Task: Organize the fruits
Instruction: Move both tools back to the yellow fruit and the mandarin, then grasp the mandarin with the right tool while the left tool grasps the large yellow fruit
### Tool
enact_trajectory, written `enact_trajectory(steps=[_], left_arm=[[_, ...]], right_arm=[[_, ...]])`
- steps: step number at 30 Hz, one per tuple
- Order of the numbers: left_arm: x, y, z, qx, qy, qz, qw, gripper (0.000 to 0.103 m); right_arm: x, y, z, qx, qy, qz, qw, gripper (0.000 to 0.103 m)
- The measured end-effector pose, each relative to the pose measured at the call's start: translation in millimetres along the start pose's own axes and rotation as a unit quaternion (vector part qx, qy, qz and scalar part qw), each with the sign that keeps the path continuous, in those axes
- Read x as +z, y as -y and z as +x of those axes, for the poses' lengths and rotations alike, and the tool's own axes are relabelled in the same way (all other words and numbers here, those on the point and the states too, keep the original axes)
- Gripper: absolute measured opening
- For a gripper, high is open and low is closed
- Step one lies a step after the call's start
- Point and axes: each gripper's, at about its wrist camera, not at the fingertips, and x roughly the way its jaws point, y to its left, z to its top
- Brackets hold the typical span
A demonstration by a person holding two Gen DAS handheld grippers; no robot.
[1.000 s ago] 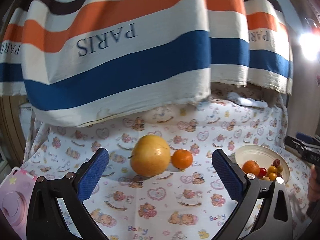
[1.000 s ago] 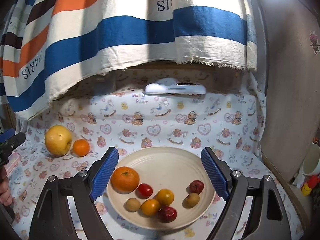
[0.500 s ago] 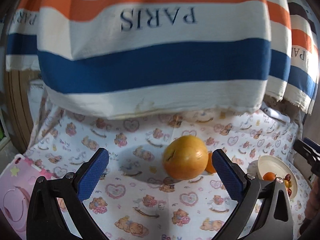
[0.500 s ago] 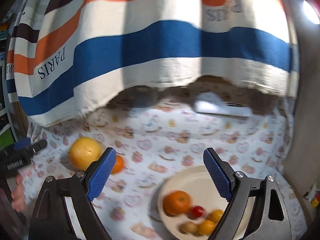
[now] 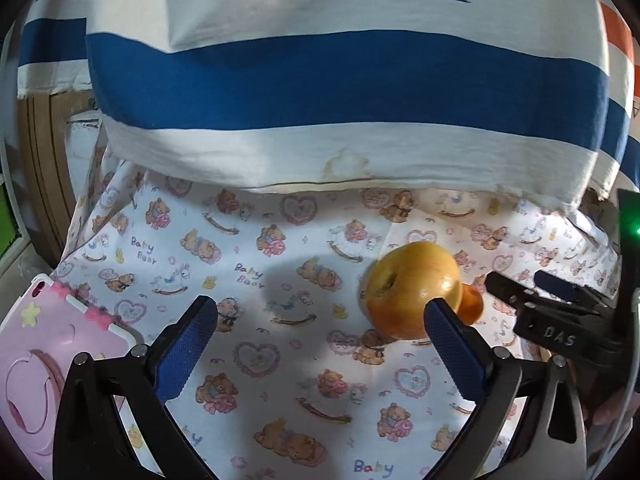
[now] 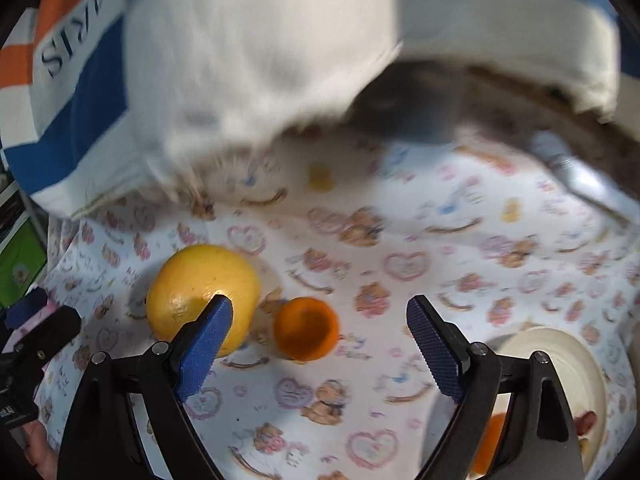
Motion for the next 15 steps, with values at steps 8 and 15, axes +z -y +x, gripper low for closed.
enact_trajectory(steps=[8, 15], left_arm=[[-0.5, -1.5, 2.3, 0.002, -0.01, -0.007, 0.9999, 0.102], [-3.5, 2.0, 12.9, -0.004, -0.032, -0.005, 0.9995, 0.102]], right_arm=[[-7.4, 13.8, 27.0, 0.026, -0.047, 0.048, 0.997, 0.083], [-9.7, 16.8, 44.2, 0.059, -0.068, 0.057, 0.994, 0.076]])
